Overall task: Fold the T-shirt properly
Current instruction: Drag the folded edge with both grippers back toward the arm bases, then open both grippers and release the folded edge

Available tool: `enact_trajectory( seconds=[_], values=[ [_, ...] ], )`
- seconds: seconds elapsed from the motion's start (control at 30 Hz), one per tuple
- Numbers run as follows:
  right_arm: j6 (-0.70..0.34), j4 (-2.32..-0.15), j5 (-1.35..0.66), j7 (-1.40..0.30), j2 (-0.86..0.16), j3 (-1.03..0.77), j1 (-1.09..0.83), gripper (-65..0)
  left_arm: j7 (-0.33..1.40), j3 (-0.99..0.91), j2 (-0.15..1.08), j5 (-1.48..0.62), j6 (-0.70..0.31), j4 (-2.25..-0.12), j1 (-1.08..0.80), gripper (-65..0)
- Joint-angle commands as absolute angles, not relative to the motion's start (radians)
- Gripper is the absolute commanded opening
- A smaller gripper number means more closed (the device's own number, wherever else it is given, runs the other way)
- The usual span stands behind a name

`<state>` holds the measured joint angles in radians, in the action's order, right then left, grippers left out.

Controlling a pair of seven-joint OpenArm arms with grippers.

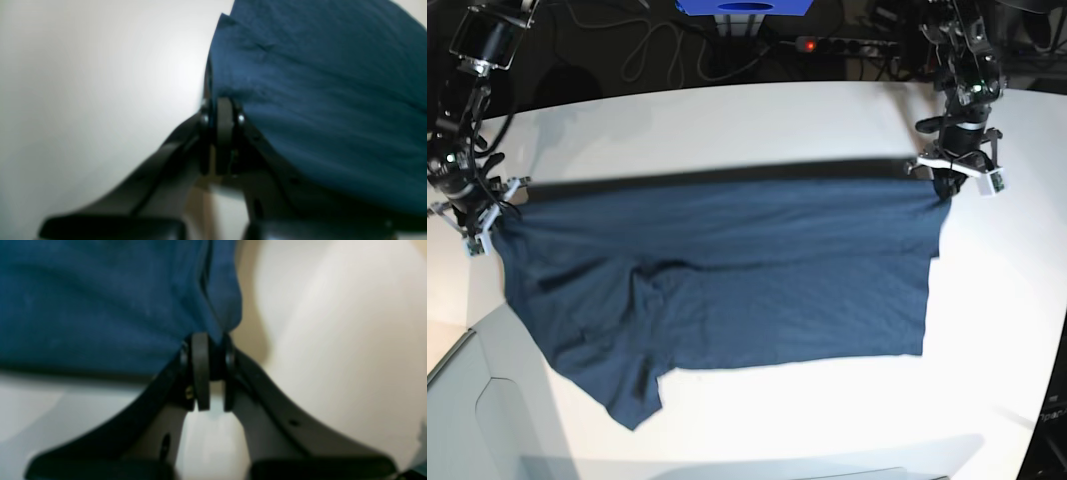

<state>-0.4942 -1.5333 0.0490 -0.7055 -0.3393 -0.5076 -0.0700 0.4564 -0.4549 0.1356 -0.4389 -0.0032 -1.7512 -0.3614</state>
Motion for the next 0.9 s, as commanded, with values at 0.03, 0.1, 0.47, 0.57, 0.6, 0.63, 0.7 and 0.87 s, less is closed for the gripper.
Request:
enact_trajectory(
  seconds=[0.03,0.1,0.47,0.57,0.6,0.63,0.7,0.87],
  values=[
    [-0.495,-1.578,0.038,-0.677,-0.34,-0.541,-0.105,-64.9,0.43,-0.46,0.147,-0.44,0.001,-1.787,-0.394,-65.0],
    [-0.496,-1.606,0.038,-0.677,-0.317,-0.561,-0.151,-64.9,0.43,-0.461,0.14,-0.44,0.001,-1.805,-0.435,-65.0],
    [-0.496,-1.669,0.038,-0.677,-0.285,-0.567,-0.297,-64.9,0.429,-0.483,0.085,-0.44,0.001,-1.851,-0.641,-65.0],
    [-0.496,-1.669,0.038,-0.677,-0.285,-0.567,-0.32,-64.9,0.429,-0.483,0.087,-0.437,0.001,-1.85,-0.676,-65.0],
    [-0.496,-1.669,0.038,-0.677,-0.283,-0.567,-0.329,-64.9,0.429,-0.483,0.09,-0.435,0.001,-1.848,-0.682,-65.0],
    [-0.496,-1.669,0.038,-0.677,-0.283,-0.567,-0.338,-64.9,0.429,-0.483,0.091,-0.435,0.001,-1.848,-0.684,-65.0],
    [-0.496,-1.669,0.038,-0.677,-0.283,-0.568,-0.351,-64.9,0.429,-0.486,0.093,-0.435,0.001,-1.848,-0.685,-65.0],
    [-0.496,-1.67,0.038,-0.677,-0.282,-0.624,-0.364,-64.9,0.433,-0.536,0.091,-0.438,-0.001,-1.862,-0.679,-65.0]
  ],
)
